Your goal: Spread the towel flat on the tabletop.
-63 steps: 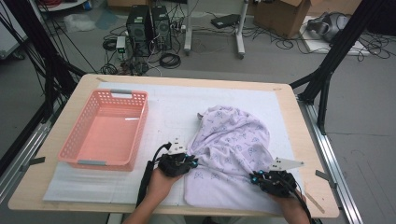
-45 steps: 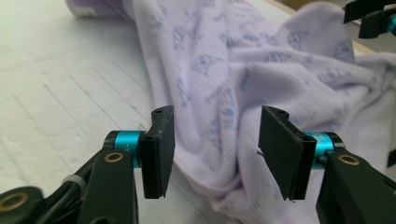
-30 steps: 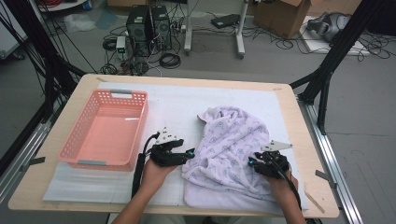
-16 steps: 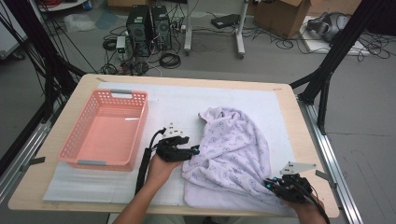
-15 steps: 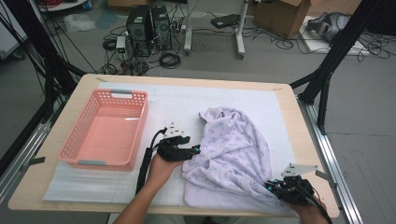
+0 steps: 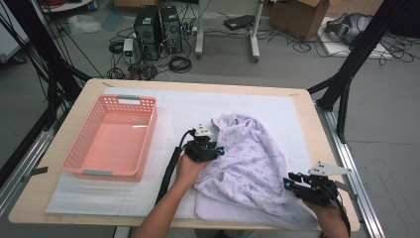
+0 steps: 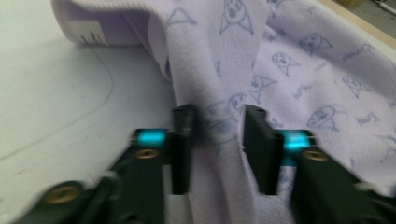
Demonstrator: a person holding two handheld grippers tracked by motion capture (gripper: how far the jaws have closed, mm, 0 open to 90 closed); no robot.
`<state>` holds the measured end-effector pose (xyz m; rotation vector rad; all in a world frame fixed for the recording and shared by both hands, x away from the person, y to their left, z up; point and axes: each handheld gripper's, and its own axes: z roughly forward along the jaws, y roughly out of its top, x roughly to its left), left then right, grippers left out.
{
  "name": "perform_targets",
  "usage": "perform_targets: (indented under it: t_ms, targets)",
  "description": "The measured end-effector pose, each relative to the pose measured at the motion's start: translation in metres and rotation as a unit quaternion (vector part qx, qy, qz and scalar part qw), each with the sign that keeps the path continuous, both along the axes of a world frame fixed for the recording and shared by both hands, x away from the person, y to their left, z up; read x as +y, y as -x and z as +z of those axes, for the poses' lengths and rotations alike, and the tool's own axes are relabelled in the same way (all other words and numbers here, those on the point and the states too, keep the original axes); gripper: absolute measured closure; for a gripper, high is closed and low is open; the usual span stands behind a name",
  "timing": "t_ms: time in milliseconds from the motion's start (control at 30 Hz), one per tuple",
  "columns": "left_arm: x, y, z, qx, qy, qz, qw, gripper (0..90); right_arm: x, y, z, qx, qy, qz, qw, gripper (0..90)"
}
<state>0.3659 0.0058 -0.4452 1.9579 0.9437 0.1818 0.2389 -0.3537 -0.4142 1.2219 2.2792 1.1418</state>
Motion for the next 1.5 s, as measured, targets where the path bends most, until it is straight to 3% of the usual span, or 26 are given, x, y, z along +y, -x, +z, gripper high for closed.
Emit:
perform_targets:
  t_ms: [33, 100, 233, 467, 633, 833, 967, 1000, 1033, 1067, 1100, 1267, 1400, 1500]
  targets:
    - [0.001, 0.0, -0.001, 0.002, -0.013, -0.011, 0.9999, 80.7, 0.0, -0.003, 0.0, -0.002, 0.0, -0.006, 1.0, 63.5]
    - [0.005, 0.003, -0.001, 0.0, -0.021, -0.019, 0.9996, 85.0, 0.001, -0.01, -0.001, -0.006, 0.001, -0.016, 0.9999, 63.0]
    - [0.019, 0.014, 0.003, 0.0, -0.014, -0.024, 0.9996, 85.6, 0.003, -0.022, -0.003, -0.013, 0.007, -0.033, 0.9993, 62.9]
    - [0.042, 0.058, 0.0, -0.007, -0.007, -0.051, 0.9986, 85.8, 0.005, -0.04, -0.004, -0.016, -0.017, -0.076, 0.9968, 59.5]
    - [0.064, 0.079, 0.003, -0.012, 0.011, -0.05, 0.9986, 85.7, 0.011, -0.054, 0.003, -0.015, -0.008, -0.083, 0.9964, 56.9]
    - [0.084, 0.1, 0.004, -0.023, 0.01, -0.054, 0.9982, 85.6, 0.025, -0.08, -0.01, 0.02, 0.022, -0.085, 0.9959, 55.8]
    - [0.09, 0.105, 0.002, -0.022, 0.015, -0.052, 0.9983, 84.9, 0.038, -0.089, -0.024, 0.049, 0.033, -0.073, 0.9956, 59.7]
    - [0.09, 0.105, 0.003, -0.022, 0.016, -0.052, 0.9983, 84.2, 0.041, -0.09, -0.027, 0.047, 0.042, -0.072, 0.9954, 61.8]
    - [0.09, 0.105, 0.003, -0.023, 0.018, -0.052, 0.9982, 83.1, 0.041, -0.089, -0.027, 0.038, 0.046, -0.069, 0.9958, 72.0]
    - [0.089, 0.105, 0.004, -0.022, 0.017, -0.05, 0.9983, 79.9, 0.041, -0.088, -0.026, 0.043, 0.04, -0.059, 0.9965, 82.8]
    - [0.088, 0.104, 0.004, -0.023, 0.015, -0.05, 0.9984, 75.4, 0.04, -0.086, -0.025, 0.039, 0.046, -0.052, 0.9968, 86.3]
    - [0.089, 0.097, 0.007, -0.017, 0.032, -0.032, 0.9988, 52.3, 0.024, -0.066, -0.02, 0.03, 0.08, -0.058, 0.9946, 87.6]
    - [0.088, 0.09, 0.012, -0.015, 0.048, -0.028, 0.9984, 48.0, -0.001, -0.042, -0.02, 0.017, 0.084, -0.073, 0.9936, 87.5]
    - [0.084, 0.083, 0.017, -0.02, 0.048, -0.027, 0.9983, 47.4, -0.019, -0.025, -0.02, 0.015, 0.076, -0.076, 0.9941, 87.4]
